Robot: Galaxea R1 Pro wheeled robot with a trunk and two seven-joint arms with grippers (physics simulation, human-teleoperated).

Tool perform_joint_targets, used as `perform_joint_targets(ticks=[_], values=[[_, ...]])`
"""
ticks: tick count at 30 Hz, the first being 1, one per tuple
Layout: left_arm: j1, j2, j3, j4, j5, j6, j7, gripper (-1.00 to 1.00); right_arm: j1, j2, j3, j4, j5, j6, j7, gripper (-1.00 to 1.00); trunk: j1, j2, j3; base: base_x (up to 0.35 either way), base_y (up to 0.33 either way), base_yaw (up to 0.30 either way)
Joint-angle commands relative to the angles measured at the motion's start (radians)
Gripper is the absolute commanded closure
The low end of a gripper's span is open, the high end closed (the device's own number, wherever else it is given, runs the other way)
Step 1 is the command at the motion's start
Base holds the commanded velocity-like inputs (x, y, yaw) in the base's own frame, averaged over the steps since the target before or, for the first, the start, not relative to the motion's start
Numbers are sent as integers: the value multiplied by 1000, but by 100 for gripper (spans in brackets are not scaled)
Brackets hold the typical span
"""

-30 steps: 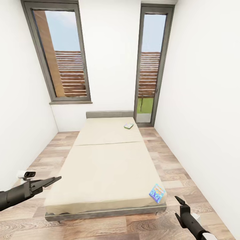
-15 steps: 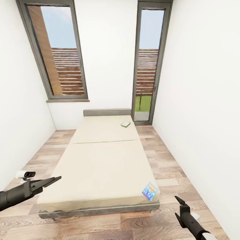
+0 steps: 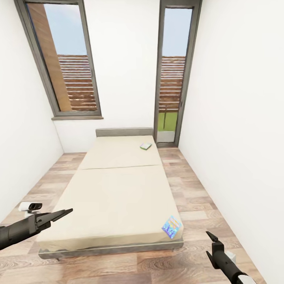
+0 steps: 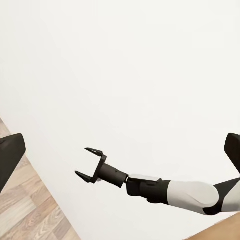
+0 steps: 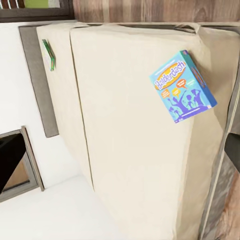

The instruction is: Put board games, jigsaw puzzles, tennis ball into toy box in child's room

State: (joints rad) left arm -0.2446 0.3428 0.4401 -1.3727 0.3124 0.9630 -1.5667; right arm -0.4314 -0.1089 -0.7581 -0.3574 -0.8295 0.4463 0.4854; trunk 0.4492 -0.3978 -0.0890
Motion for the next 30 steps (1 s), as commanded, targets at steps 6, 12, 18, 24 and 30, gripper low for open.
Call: perform_joint_targets(ticks=[6, 12, 18, 24, 30], values=[[-1, 0, 0, 0, -1, 10, -4, -100, -1, 4, -5, -1, -3, 6, 1, -100, 1, -2, -2, 143, 40, 0], [-1, -1, -1, 0, -1, 8, -4, -100, -1, 6, -3, -3, 1, 0, 1, -100, 1, -2, -2, 65, 32, 66], [-1, -1, -1, -10, -1, 10, -4, -100, -1, 7, -3, -3, 4, -1, 1, -100, 1, -2, 2, 10, 5, 185], [-1, 0, 2, -12, -1, 12, -4, -100, -1, 7, -2, -3, 5, -6, 1, -100, 1, -2, 3, 2, 1, 65], [-1, 1, 6, -14, 0, 17, -4, -100, -1, 8, -1, -3, 6, -9, 1, -100, 5, -9, 0, 0, 0, 12]])
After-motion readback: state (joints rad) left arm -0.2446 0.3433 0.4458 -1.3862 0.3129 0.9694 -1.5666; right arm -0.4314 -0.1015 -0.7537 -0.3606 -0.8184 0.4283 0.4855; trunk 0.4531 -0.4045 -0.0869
